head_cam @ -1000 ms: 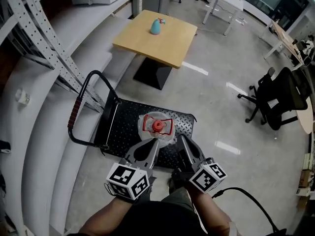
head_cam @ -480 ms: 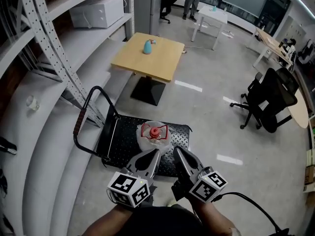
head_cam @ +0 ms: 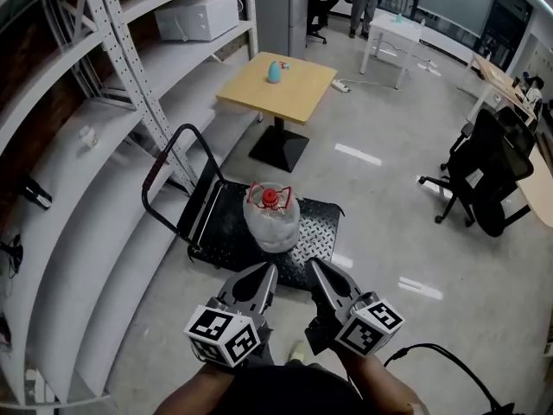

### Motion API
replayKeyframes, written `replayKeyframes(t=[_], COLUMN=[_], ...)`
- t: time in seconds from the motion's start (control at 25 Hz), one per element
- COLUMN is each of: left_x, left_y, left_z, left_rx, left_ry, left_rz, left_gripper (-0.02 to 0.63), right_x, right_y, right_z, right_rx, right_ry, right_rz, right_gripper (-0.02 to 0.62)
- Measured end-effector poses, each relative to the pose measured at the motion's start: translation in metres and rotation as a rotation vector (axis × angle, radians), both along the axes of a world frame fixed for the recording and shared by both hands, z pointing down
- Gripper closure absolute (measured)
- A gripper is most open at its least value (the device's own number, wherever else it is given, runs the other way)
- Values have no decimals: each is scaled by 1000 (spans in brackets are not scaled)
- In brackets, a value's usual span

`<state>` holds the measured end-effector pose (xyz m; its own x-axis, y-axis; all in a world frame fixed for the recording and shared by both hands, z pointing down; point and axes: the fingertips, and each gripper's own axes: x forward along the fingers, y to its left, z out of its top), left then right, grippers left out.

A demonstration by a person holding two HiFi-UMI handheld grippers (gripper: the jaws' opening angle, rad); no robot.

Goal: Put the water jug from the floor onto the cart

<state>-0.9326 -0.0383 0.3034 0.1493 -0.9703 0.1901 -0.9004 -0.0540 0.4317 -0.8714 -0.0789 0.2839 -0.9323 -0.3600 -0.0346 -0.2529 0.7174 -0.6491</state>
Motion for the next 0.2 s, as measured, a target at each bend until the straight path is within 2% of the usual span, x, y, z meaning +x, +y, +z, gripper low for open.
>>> replayKeyframes(t=[0.2], left_x=[59], left_y=[52], left_z=[-30], left_rx=[-7], left_ry=[-29], left_rz=[19], left_gripper=[601], right_x=[56], right_y=[51], right_z=[-26], right_rx=[-1], right_ry=[2], right_rz=[-11], right_gripper=[594])
